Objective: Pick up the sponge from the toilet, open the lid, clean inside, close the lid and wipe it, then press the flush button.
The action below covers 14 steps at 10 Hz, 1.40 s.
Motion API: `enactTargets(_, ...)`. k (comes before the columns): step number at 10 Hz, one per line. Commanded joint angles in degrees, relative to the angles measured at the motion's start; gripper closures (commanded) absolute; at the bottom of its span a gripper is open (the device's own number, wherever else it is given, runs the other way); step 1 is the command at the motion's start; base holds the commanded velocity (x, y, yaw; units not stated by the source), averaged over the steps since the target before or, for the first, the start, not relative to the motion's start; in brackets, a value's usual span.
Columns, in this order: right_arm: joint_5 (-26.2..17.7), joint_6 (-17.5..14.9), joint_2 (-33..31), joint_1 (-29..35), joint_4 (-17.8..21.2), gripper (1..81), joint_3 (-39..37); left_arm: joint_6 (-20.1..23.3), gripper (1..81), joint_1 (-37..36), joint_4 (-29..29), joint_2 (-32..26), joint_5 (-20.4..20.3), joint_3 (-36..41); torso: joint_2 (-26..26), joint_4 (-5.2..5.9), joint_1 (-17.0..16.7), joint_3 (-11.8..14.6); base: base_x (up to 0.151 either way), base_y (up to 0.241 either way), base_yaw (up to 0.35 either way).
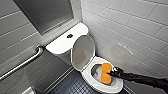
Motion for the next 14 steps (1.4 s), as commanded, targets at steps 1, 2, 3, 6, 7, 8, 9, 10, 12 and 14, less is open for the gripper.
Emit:
enactTargets(1, 0.7, 0.4, -8.7, 4.5, 1.8, 81.1, 8.2, 0.3, 1.0, 2.5, 0.1, 0.4, 4.4, -0.2, 0.0, 0.00, 0.0, 0.0, 0.000, 0.000, 0.000)
enactTargets(2, 1.3, 0.4, -10.9, 4.6, 2.6, 81.1, 10.6, 0.3, 1.0, 2.5, 0.1, 0.8, 4.1, -1.0, 0.0, 0.00, 0.0, 0.0, 0.000, 0.000, 0.000)
enactTargets(3, 1.5, 0.4, -12.6, 4.2, 2.7, 81.1, 12.2, 0.4, 1.0, 2.5, 0.1, 1.2, 2.8, -1.7, 0.0, 0.00, 0.0, 0.0, 0.000, 0.000, 0.000)
enactTargets(6, 4.3, 0.3, -18.6, 1.3, 4.5, 81.1, 17.5, 0.5, 1.0, 2.5, 0.2, 1.9, 2.5, -2.7, 0.0, 0.00, 0.0, 0.0, 0.000, 0.000, 0.000)
enactTargets(7, 5.7, 0.3, -20.1, -0.6, 4.8, 81.1, 19.0, 0.5, 1.0, 2.5, 0.2, 2.0, 2.4, -2.6, 0.0, 0.00, 0.0, 0.0, 0.000, 0.000, 0.000)
enactTargets(8, 7.0, 0.3, -20.8, -2.8, 4.9, 81.1, 19.8, 0.6, 1.0, 2.5, 0.2, 2.1, 2.3, -2.7, 0.0, 0.00, 0.0, 0.0, 0.000, 0.000, 0.000)
enactTargets(9, 8.4, 0.3, -20.9, -4.9, 4.9, 81.1, 20.1, 0.8, 1.0, 2.5, 0.2, 2.1, 2.4, -2.6, 0.0, 0.00, 0.0, 0.0, 0.000, 0.000, 0.000)
enactTargets(10, 9.1, 0.3, -20.9, -6.6, 4.9, 81.1, 20.6, 1.0, 1.0, 2.5, 0.2, 2.2, 2.4, -2.7, 0.0, 0.00, 0.0, 0.0, 0.000, 0.000, 0.000)
enactTargets(12, 10.3, 0.3, -21.6, -9.3, 4.7, 81.1, 23.9, 1.1, 1.0, 2.5, 0.2, 2.4, 2.3, -2.7, 0.0, 0.00, 0.0, 0.0, 0.000, 0.000, 0.000)
enactTargets(14, 12.0, 0.3, -24.0, -11.5, 4.6, 81.1, 29.7, 1.2, 1.0, 2.5, 0.3, 2.5, 2.3, -2.7, 0.0, 0.00, 0.0, 0.0, 0.000, 0.000, 0.000)
